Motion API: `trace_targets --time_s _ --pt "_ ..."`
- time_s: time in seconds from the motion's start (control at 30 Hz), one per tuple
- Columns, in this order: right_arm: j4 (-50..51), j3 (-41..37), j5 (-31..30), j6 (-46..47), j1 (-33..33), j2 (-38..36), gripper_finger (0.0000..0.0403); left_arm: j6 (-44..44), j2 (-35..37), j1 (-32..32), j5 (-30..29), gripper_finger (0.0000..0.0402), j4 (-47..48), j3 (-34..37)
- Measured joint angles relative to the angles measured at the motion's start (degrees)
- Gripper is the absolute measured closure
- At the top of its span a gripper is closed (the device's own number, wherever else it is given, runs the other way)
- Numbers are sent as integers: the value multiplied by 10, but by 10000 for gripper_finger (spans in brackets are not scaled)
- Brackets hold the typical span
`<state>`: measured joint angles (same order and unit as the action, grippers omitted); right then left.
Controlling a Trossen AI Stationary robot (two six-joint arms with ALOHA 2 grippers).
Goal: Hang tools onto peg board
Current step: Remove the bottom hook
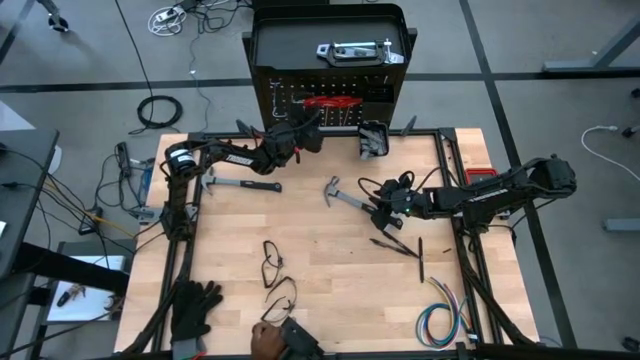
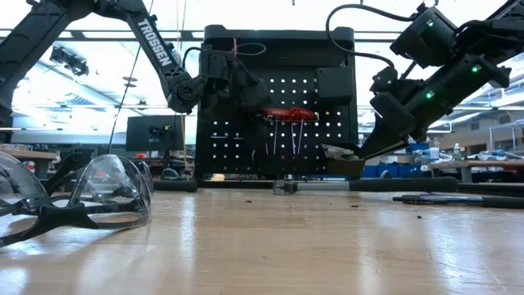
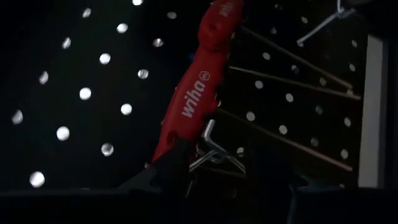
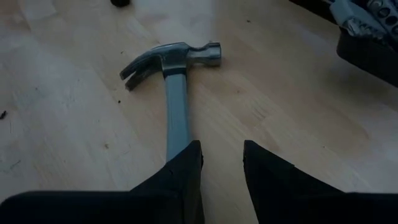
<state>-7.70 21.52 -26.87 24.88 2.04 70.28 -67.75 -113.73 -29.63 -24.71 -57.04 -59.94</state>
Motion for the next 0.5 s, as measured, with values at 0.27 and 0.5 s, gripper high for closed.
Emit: trace_targets --time_s 0.27,0.5 --pt "0 0 0 0 0 0 275 -38 0 0 0 251 -4 0" --pt "0 0 0 -6 0 0 275 -87 0 9 -5 252 -4 0"
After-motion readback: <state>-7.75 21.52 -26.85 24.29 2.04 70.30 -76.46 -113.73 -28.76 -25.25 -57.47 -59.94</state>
